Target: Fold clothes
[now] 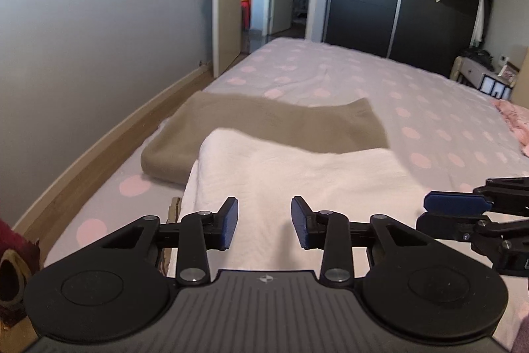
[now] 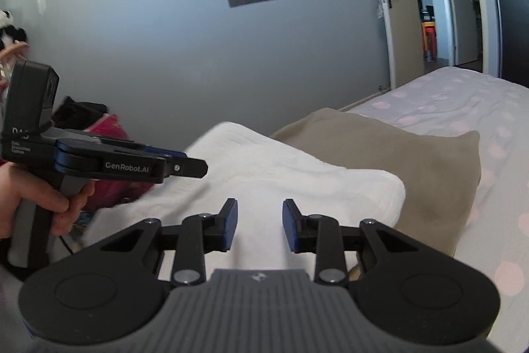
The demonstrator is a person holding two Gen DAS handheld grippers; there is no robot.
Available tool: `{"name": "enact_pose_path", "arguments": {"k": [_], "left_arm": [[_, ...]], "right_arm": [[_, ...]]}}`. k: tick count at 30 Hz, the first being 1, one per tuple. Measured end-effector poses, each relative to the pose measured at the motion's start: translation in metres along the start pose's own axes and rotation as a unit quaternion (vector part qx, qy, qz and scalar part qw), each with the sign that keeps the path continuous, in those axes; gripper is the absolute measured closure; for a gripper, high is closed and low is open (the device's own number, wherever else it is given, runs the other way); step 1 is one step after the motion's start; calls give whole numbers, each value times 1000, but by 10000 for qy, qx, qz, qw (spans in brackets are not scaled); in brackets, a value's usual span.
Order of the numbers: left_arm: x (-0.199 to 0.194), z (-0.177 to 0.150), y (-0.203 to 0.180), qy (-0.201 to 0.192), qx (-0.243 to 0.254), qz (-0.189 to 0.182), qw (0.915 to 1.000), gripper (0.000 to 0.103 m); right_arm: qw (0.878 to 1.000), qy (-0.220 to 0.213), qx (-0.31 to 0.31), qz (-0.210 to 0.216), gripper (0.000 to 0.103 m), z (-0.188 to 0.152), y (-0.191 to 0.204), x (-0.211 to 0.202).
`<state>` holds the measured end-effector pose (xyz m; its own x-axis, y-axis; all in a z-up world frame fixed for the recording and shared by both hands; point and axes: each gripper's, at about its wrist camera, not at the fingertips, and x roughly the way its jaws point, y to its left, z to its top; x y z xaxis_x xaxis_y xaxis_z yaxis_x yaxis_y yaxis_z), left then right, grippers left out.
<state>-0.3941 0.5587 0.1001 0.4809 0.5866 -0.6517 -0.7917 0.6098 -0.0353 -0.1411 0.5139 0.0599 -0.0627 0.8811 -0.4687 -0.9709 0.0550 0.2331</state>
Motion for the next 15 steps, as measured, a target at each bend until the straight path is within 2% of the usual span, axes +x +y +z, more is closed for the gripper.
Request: {"name": "enact_pose_path", "arguments": {"k": [5, 8, 15], "left_arm": [[43, -19, 16, 354, -220, 106, 9991, 70], [65, -35, 28, 522, -447, 59, 9976, 70], [71, -49, 38, 510, -562, 46, 9971, 70]], "right_arm": [[9994, 241, -149, -185, 73, -28, -15, 41], [9995, 260, 12, -158, 73, -45, -27, 61], [9994, 336, -29, -99, 73, -49, -33, 73]]}}
